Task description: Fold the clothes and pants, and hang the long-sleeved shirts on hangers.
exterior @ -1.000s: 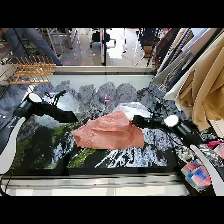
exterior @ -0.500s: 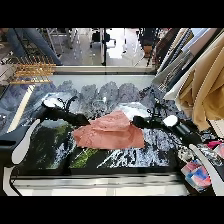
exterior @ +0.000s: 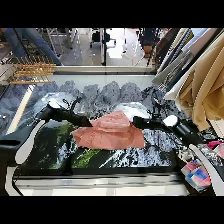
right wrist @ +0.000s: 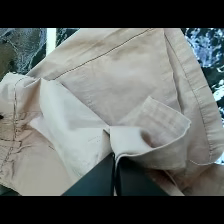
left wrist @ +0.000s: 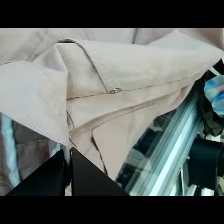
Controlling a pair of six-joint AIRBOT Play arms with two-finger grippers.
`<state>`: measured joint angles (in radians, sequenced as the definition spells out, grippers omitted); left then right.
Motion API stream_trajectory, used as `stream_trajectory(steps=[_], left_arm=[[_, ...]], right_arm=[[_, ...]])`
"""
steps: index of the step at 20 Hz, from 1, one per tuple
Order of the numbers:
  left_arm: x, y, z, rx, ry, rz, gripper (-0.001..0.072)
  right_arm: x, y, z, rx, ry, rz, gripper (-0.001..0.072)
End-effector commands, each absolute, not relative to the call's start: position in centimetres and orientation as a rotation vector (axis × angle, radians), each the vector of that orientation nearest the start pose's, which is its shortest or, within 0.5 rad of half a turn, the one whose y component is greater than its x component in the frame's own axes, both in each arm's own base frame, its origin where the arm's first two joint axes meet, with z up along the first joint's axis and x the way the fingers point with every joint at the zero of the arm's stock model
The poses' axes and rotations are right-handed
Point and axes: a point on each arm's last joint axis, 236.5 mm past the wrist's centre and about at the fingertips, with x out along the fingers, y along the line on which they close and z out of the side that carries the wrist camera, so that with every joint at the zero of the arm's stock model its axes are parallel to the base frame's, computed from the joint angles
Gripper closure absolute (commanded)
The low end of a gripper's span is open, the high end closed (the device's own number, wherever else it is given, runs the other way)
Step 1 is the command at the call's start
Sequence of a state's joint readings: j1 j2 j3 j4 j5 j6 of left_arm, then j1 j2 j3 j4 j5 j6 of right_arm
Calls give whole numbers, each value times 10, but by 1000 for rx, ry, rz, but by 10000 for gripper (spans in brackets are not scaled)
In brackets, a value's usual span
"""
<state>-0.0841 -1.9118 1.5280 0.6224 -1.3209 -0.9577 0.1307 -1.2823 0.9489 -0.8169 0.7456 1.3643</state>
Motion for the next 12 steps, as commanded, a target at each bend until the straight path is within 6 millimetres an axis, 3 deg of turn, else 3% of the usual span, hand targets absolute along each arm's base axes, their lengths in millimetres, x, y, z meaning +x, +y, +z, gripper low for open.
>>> stream_trajectory(steps=[1,3,4,6,8,10,12], left_arm=[[428,-216,-17,-438,1288,-1026,702],[428,-212,60,-539,1129,-1144,703],[426,-207,114,-630,1008,-1216,703],[413,-187,223,-761,737,-1347,703],[391,-162,312,-809,491,-1409,703],[356,-146,378,-793,309,-1453,703],[313,-142,429,-766,176,-1509,703]], right_arm=[[395,161,24,416,1017,429,699],[369,159,55,325,997,506,699],[354,158,76,299,977,543,698],[324,151,131,250,898,589,699],[300,140,201,215,741,592,699],[278,129,277,204,543,558,700],[250,126,343,159,383,556,700]])
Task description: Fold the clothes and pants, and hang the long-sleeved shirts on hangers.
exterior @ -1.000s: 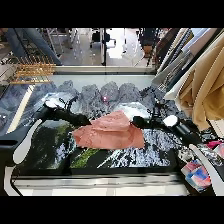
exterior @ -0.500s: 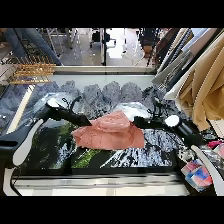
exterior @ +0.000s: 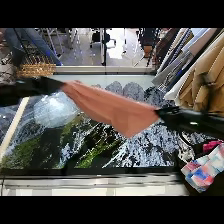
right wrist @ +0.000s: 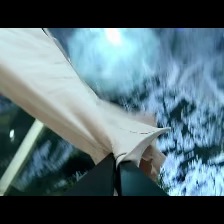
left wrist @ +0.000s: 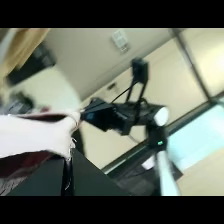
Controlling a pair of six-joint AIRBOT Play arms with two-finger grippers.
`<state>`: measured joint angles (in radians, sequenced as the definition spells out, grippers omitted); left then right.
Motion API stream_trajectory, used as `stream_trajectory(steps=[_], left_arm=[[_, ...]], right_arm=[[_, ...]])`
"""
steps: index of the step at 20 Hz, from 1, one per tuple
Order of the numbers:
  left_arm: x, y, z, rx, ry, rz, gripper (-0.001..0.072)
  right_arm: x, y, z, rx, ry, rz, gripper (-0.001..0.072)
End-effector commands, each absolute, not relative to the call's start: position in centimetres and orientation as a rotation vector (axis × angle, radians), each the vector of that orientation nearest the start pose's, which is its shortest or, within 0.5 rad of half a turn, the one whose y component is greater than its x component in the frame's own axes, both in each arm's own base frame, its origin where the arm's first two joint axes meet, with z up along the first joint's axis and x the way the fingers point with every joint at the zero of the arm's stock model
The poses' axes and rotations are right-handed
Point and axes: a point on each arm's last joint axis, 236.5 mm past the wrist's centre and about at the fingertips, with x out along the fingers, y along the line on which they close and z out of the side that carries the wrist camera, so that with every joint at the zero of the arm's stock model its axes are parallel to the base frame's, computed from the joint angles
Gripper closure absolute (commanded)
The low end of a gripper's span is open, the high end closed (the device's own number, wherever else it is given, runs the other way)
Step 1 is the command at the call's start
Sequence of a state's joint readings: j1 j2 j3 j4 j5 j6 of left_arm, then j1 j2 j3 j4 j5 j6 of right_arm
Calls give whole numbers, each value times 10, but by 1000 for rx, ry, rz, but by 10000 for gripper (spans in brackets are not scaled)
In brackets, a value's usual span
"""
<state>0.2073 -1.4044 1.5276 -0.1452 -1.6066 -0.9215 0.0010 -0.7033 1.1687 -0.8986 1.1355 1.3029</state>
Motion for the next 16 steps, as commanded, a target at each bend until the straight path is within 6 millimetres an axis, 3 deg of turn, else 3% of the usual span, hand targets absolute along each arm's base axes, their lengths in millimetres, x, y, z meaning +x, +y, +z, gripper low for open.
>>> stream_trajectory(steps=[1,3,5,7,9,10,12,13,16], left_arm=[[289,-142,452,-749,108,-1546,703],[250,-142,484,-722,8,-1606,702],[223,-146,498,-685,-37,-1634,700],[216,-153,490,-631,-1,-1626,700],[239,-168,451,-533,148,-1513,700],[262,-175,417,-477,265,-1405,700],[309,-184,340,-438,500,-1189,700],[333,-188,294,-428,600,-1092,699],[388,-209,153,-532,842,-865,700]], right_arm=[[238,127,366,131,338,567,700],[218,130,402,80,266,581,700],[211,127,429,42,200,570,700],[211,124,444,6,163,555,700],[227,123,438,-6,192,556,700],[245,123,421,3,260,562,700],[298,125,356,55,491,591,700],[327,125,316,98,611,598,700],[410,119,160,258,961,551,700]])
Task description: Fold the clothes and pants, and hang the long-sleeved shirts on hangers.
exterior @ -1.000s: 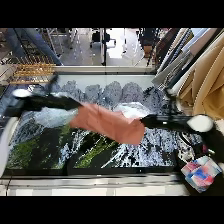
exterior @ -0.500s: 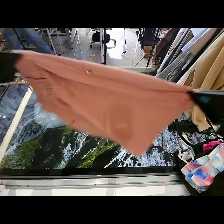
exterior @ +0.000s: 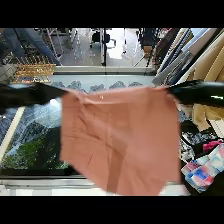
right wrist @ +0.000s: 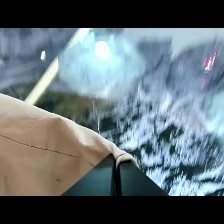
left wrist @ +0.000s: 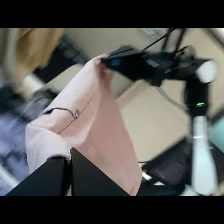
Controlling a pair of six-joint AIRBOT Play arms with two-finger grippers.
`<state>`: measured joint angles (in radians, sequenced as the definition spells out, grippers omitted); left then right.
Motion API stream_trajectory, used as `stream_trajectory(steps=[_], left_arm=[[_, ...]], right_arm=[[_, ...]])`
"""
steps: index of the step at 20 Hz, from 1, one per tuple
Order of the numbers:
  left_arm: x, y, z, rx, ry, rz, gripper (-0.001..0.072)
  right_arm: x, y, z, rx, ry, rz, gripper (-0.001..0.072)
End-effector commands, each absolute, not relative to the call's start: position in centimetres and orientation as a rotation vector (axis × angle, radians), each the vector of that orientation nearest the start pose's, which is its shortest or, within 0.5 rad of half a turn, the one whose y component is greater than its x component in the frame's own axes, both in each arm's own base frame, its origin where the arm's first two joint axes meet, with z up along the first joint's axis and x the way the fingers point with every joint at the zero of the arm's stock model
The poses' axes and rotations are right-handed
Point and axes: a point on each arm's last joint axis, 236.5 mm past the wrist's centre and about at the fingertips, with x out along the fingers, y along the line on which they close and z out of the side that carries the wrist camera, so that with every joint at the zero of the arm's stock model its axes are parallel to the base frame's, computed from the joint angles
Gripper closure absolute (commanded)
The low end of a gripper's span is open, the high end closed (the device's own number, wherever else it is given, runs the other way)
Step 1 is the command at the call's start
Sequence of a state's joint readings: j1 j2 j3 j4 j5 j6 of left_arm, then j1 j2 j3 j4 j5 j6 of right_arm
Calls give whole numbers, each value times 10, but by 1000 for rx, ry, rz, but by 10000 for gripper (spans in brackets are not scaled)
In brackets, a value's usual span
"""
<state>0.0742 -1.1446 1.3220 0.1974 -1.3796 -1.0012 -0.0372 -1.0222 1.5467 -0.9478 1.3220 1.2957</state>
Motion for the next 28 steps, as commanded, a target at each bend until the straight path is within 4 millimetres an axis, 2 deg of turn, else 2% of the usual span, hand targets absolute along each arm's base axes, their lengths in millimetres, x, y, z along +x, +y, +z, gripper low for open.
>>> stream_trajectory(steps=[1,2,3,4,5,6,7,9,10,11,12,14,15,17,18,19,21,23,25,28], left_arm=[[413,-212,106,-605,880,-761,699],[444,-208,72,-677,872,-643,699],[481,-196,49,-774,829,-520,661],[513,-187,39,-866,777,-445,436],[539,-179,42,-889,724,-448,258],[554,-176,54,-876,686,-498,231],[566,-167,69,-851,651,-541,225],[568,-144,92,-785,631,-595,225],[558,-134,91,-751,670,-618,226],[541,-124,77,-738,772,-620,228],[518,-113,54,-728,916,-599,230],[457,-90,-4,-637,1271,-501,230],[425,-84,-25,-584,1413,-482,230],[381,-102,-43,-609,1558,-539,230],[367,-115,-49,-628,1584,-581,229],[354,-131,-54,-661,1600,-626,229],[344,-157,-61,-725,1594,-674,228],[349,-169,-72,-724,1564,-645,226],[354,-177,-77,-698,1543,-629,227],[358,-187,-86,-707,1547,-584,227]], right_arm=[[438,116,115,315,1012,512,700],[471,113,78,382,1018,460,699],[511,109,52,477,975,400,698],[546,107,38,557,915,363,687],[569,108,37,612,871,356,509],[586,109,46,614,830,368,313],[594,105,58,560,798,382,243],[587,90,69,417,822,378,216],[572,82,66,373,883,377,232],[552,76,60,346,964,392,291],[527,72,50,344,1060,414,290],[471,73,30,376,1226,444,289],[444,74,19,396,1280,441,289],[378,82,-8,447,1368,421,286],[342,89,-20,474,1402,421,281],[305,96,-31,495,1432,430,219],[249,107,-46,533,1483,436,189],[210,117,-57,570,1516,442,189],[191,118,-71,588,1547,427,189],[192,115,-85,585,1533,399,179]])
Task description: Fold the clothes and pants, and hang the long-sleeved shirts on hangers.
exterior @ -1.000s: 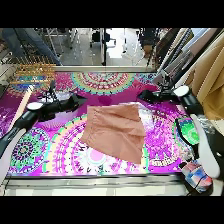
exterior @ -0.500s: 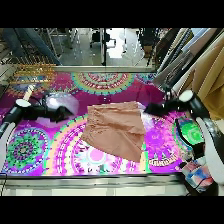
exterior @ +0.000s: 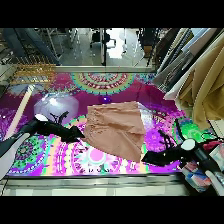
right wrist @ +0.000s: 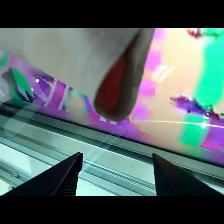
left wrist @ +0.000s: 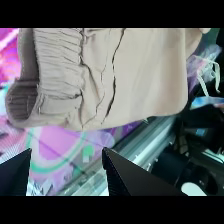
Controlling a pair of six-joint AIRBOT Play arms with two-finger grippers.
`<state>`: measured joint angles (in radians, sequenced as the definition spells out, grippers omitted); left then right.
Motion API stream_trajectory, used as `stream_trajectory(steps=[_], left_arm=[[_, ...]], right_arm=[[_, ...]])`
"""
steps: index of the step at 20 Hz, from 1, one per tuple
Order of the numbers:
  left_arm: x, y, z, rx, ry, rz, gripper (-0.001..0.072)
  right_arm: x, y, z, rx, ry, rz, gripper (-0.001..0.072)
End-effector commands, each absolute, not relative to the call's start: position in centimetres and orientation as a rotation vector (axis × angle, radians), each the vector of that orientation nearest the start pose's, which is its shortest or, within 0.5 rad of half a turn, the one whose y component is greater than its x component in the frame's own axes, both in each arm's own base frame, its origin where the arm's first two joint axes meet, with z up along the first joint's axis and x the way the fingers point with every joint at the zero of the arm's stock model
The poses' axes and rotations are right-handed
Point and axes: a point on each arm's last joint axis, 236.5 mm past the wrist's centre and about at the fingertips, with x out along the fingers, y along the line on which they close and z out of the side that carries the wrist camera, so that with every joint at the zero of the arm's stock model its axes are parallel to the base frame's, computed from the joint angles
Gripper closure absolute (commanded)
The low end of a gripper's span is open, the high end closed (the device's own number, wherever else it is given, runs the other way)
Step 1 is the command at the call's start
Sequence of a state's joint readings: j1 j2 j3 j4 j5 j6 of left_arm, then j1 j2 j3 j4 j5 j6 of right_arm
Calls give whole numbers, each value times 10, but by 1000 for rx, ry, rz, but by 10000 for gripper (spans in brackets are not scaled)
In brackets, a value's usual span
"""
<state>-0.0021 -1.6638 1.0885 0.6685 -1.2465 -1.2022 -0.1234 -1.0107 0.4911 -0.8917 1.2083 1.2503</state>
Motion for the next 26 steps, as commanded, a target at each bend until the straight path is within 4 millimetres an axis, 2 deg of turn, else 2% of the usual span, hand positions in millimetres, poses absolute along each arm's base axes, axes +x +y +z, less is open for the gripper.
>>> stream_trajectory(steps=[1,3,4,5,6,9,10,11,12,13,14,17,19,21,22,23,24,25,26], left_arm=[[359,-187,-90,-715,1550,-565,228],[366,-187,-99,-744,1550,-509,241],[368,-187,-101,-768,1549,-487,325],[371,-189,-101,-787,1542,-486,480],[372,-190,-100,-792,1538,-489,591],[374,-190,-100,-800,1529,-485,598],[375,-190,-100,-801,1526,-482,606],[375,-190,-100,-800,1527,-483,678],[375,-190,-100,-801,1527,-483,697],[374,-191,-99,-805,1531,-488,699],[371,-195,-93,-821,1534,-517,700],[376,-198,-47,-762,1443,-690,704],[385,-195,7,-700,1339,-772,704],[388,-191,76,-615,1205,-849,702],[388,-189,101,-584,1143,-858,700],[385,-188,118,-559,1095,-858,687],[381,-185,122,-523,1089,-849,550],[370,-185,113,-497,1150,-827,338],[356,-186,95,-478,1244,-795,218]], right_arm=[[199,112,-88,576,1506,383,157],[213,110,-91,582,1456,363,146],[218,112,-92,596,1443,367,147],[222,115,-94,616,1432,378,148],[228,119,-95,643,1419,386,149],[237,139,-108,673,1425,416,153],[235,147,-113,666,1449,433,219],[234,154,-116,657,1468,447,338],[235,159,-116,660,1466,455,494],[237,162,-111,660,1456,465,694],[235,166,-102,661,1451,494,698],[221,178,-41,578,1411,675,700],[222,170,11,482,1324,683,700],[226,157,72,355,1169,656,701],[231,151,104,304,1062,641,701],[235,149,128,275,979,635,700],[238,149,142,275,931,628,700],[240,149,145,289,918,620,700],[241,148,140,305,938,611,700]])
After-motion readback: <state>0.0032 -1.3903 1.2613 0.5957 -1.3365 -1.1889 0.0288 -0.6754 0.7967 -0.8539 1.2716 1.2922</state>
